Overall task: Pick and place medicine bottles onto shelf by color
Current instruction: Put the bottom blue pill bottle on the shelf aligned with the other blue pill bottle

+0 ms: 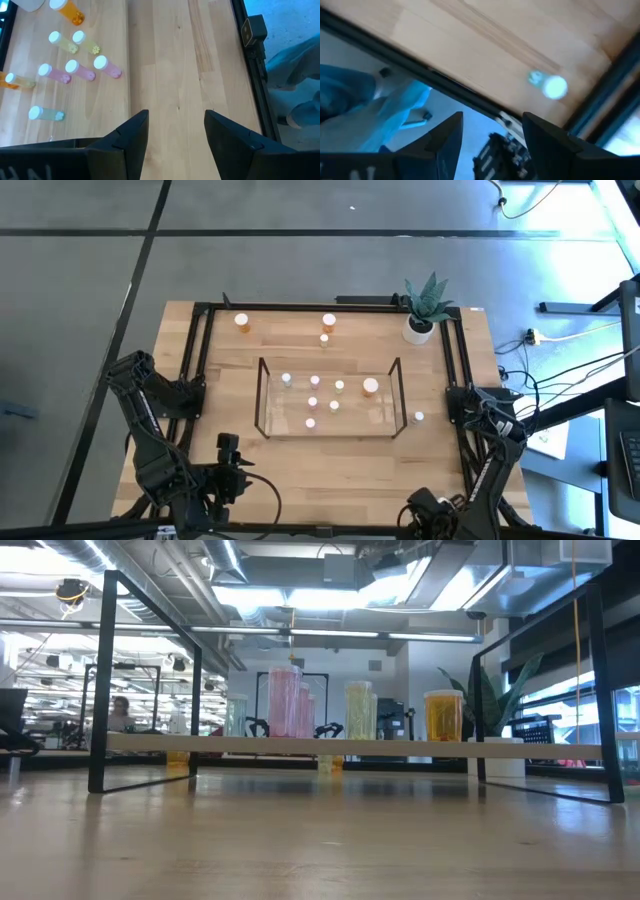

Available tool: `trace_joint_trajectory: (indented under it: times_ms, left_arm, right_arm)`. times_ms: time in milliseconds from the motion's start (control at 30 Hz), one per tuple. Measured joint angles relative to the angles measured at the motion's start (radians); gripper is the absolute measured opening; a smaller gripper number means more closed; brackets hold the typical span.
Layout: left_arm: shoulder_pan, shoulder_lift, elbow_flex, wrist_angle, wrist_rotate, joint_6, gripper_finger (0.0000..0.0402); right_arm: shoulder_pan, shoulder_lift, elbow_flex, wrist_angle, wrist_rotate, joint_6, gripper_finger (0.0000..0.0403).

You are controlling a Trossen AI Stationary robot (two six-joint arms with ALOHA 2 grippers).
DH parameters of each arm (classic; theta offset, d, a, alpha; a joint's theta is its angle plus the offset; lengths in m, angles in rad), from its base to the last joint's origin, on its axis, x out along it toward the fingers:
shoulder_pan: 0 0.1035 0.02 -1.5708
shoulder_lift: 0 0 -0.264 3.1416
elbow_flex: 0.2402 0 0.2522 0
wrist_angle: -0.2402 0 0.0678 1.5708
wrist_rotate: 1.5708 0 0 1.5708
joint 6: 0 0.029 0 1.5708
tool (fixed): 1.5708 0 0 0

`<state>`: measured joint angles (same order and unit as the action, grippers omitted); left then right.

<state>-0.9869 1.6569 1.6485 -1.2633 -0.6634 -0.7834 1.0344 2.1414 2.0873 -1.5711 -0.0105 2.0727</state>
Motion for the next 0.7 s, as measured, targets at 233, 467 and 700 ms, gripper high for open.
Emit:
trace_joint_trajectory:
  times_ms: [233, 467, 700]
  left_arm:
    - [0.000, 0.000, 0.000, 0.000, 0.000, 0.007, 0.0186]
    - [0.000, 0.000, 0.000, 0.000, 0.000, 0.008, 0.0186]
    - [0.000, 0.000, 0.000, 0.000, 0.000, 0.008, 0.0185]
  right_arm:
    - [0.006, -0.027, -0.139, -0.003, -0.145, 0.047, 0.0207]
    - [0.005, -0.028, -0.211, 0.000, -0.158, 0.014, 0.0207]
    - [0.005, -0.028, -0.227, 0.013, -0.210, -0.023, 0.0207]
